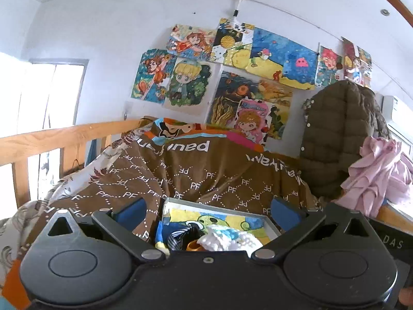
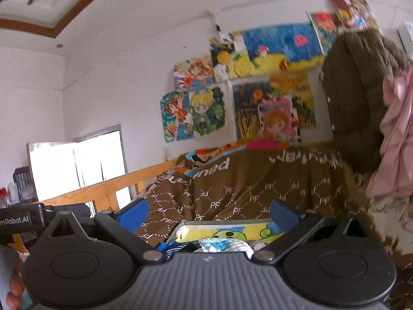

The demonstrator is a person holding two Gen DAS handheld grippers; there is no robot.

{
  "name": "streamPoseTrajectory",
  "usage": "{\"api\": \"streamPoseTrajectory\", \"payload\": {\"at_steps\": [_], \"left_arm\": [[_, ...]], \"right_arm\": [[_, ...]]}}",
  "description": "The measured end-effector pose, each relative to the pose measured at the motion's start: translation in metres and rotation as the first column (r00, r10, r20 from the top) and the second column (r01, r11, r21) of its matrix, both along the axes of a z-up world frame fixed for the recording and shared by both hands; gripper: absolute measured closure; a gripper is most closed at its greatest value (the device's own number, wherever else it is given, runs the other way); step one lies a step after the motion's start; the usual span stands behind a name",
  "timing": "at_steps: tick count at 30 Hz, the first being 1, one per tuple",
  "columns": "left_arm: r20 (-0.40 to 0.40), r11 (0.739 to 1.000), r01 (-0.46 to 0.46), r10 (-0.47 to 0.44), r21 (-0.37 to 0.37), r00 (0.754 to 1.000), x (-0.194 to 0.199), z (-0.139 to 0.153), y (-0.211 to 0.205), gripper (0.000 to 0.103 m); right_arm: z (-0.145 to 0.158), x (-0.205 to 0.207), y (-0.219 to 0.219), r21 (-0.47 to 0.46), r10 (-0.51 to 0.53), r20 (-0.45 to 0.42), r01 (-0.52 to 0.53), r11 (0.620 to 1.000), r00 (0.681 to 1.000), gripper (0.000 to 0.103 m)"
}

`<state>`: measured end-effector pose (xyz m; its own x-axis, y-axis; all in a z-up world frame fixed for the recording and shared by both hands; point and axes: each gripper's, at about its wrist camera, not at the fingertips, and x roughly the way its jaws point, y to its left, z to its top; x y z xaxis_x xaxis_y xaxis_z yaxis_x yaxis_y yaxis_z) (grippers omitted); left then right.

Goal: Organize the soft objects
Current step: 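Move both open tools back over the pile beside the tray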

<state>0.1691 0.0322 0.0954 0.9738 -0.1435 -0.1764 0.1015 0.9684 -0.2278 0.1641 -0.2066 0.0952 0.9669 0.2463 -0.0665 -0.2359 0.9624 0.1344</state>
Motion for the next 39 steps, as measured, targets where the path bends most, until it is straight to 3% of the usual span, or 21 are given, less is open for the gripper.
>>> {"api": "streamPoseTrajectory", "payload": {"at_steps": [4, 16, 19, 22, 25, 29, 35, 39], "left_arm": [[-0.003, 1.0, 0.013, -0.013, 0.024, 1.0, -0.027, -0.007, 0.0, 0.001], [-0.034, 0.998, -0.004, 0.006, 0.055, 0.999, -0.093, -0.03, 0.012, 0.001], [-0.05, 0.998, 0.0, 0.004, 0.066, 0.999, -0.106, -0.037, 0.015, 0.001], [-0.07, 0.996, 0.007, -0.001, 0.085, 0.998, -0.118, -0.045, 0.019, 0.001], [-0.124, 0.997, 0.01, -0.001, 0.077, 0.992, -0.123, -0.051, 0.024, 0.001], [-0.186, 0.999, 0.007, 0.002, 0.049, 0.983, -0.123, -0.058, 0.03, 0.001], [-0.22, 0.998, 0.015, 0.0, 0.067, 0.976, -0.121, -0.064, 0.028, 0.001], [-0.251, 0.997, 0.023, -0.004, 0.074, 0.968, -0.12, -0.069, 0.026, 0.001]], "right_arm": [[-0.005, -0.025, 0.008, -0.03, 0.008, 0.026, -0.008, 1.0, 1.0, 0.0], [-0.022, -0.082, 0.019, -0.095, 0.006, -0.017, -0.007, 0.995, 1.0, 0.0], [-0.028, -0.091, 0.02, -0.098, -0.014, -0.058, 0.008, 0.995, 0.998, 0.0], [-0.034, -0.095, 0.021, -0.126, -0.097, -0.113, 0.083, 0.989, 0.989, 0.0], [-0.039, -0.094, 0.017, -0.125, -0.143, -0.161, 0.123, 0.984, 0.977, 0.0], [-0.044, -0.094, 0.011, -0.097, -0.152, -0.229, 0.133, 0.986, 0.961, 0.0], [-0.057, -0.091, 0.012, -0.11, -0.135, -0.35, 0.102, 0.989, 0.927, 0.0], [-0.062, -0.089, 0.017, -0.129, -0.123, -0.384, 0.079, 0.988, 0.915, 0.0]]}}
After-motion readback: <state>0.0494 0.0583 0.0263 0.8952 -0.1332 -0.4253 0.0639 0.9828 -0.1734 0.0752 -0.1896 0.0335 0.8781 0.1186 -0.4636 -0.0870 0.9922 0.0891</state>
